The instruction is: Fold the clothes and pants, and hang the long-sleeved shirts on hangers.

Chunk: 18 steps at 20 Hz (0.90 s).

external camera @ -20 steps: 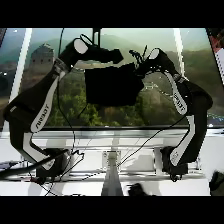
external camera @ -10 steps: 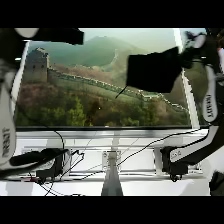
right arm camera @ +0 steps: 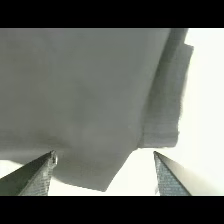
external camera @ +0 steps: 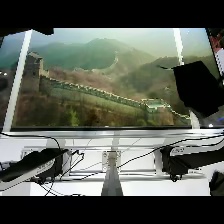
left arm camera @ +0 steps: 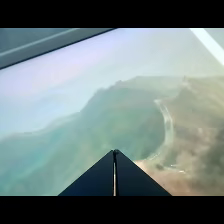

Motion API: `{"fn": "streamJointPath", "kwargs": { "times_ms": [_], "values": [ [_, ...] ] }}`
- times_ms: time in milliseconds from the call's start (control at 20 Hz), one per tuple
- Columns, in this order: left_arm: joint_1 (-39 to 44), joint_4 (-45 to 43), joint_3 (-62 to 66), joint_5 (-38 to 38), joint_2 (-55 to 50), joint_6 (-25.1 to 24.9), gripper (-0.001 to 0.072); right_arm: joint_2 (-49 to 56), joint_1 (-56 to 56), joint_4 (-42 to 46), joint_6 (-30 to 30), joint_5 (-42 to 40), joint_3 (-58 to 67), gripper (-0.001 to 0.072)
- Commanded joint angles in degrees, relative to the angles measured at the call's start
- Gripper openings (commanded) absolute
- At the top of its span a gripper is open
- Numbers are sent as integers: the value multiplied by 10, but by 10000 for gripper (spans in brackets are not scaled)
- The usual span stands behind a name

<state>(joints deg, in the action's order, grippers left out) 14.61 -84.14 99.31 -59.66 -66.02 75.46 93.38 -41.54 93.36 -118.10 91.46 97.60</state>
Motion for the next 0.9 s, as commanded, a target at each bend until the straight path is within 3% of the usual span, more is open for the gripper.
{"fn": "streamJointPath", "kwargs": {
  "times_ms": [0,100,200,250,300,350,500,600,850],
  "values": [
    [-1,-7,0,0,5,0,10,-4,-75,10,-58,66,0,688],
    [-1,-7,0,0,2,0,10,-4,-82,9,-38,45,0,686],
    [-1,-7,0,0,0,0,10,-4,-71,7,21,16,0,683],
    [-1,-7,0,0,0,0,10,-4,-60,6,39,5,0,637],
    [-1,-7,0,0,0,0,10,-5,-45,-6,37,-7,0,402],
    [-1,-7,0,0,0,0,10,-7,-24,-21,38,-23,0,9],
    [-1,-7,0,0,0,0,10,-24,62,-29,42,-83,0,23],
    [-1,-7,0,0,0,0,10,-44,140,-30,88,-116,2,23],
    [-1,-7,0,0,0,0,10,-125,339,-14,137,-145,2,23]
  ]
}}
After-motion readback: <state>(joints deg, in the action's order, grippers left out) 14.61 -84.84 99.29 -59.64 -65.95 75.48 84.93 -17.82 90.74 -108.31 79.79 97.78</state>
